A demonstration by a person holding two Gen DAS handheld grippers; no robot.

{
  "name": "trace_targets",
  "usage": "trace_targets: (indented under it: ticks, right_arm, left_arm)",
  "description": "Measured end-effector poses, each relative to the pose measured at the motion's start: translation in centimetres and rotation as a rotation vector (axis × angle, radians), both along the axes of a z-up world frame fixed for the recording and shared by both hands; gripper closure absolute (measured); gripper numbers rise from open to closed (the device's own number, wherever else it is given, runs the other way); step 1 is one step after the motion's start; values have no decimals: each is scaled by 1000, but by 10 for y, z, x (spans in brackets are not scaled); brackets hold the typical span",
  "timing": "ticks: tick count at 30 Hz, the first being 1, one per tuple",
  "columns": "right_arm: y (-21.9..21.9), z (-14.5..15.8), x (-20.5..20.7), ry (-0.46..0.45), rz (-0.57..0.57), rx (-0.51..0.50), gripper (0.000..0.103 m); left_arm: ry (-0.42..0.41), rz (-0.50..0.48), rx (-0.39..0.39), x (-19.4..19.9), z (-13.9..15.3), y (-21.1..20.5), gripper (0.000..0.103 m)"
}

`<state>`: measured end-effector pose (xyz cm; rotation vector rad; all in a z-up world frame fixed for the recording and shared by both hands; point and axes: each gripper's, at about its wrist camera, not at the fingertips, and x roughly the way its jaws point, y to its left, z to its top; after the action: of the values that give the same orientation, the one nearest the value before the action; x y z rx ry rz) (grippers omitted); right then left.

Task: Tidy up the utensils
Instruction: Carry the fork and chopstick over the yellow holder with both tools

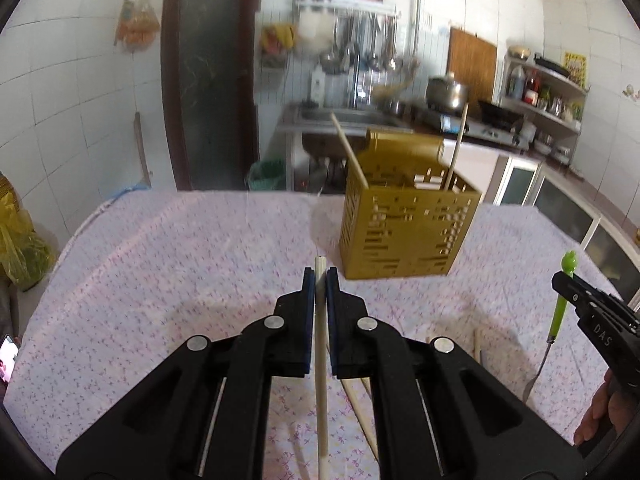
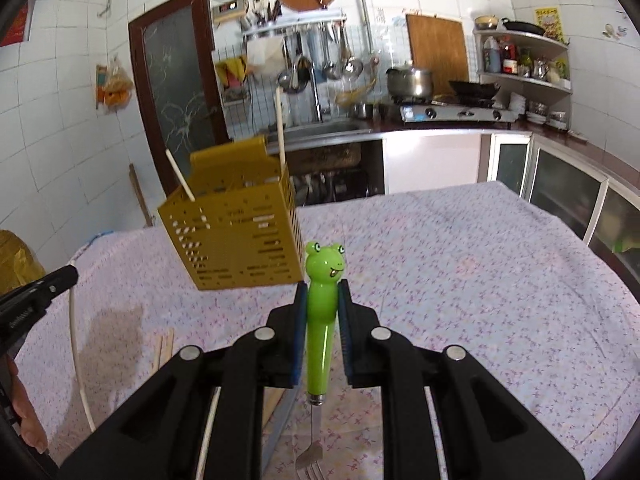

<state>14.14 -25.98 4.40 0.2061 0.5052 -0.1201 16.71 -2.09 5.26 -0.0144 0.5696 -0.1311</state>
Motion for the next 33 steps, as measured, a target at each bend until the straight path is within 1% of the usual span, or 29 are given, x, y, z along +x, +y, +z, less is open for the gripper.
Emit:
trace_targets:
  ticks: [4,9,12,19,23,33]
  right_arm:
    - [0,4,-8,-36,-14,-6,88]
    - [1,4,-14,-58,-22,-9,88]
    - [0,5,-19,-72,-27,-9,88]
    - [3,15,-33,-130,-27,-19,89]
    - [4,22,-29,-154,-24,-20,89]
    - [6,40,-11,-178,-2,-25,89]
  left_arm:
    - [-48,-3,-13,-13,9,6,98]
    - [-102,-16,-1,-30,13,2,99]
    - [-123,-19,1,-37,14,1,99]
    - [-166,-23,-21,-47,25,0,99]
    - [-189,-28,-27,-44,32,-1,99]
    - [-222,-38,-57,-16,56,-4,99]
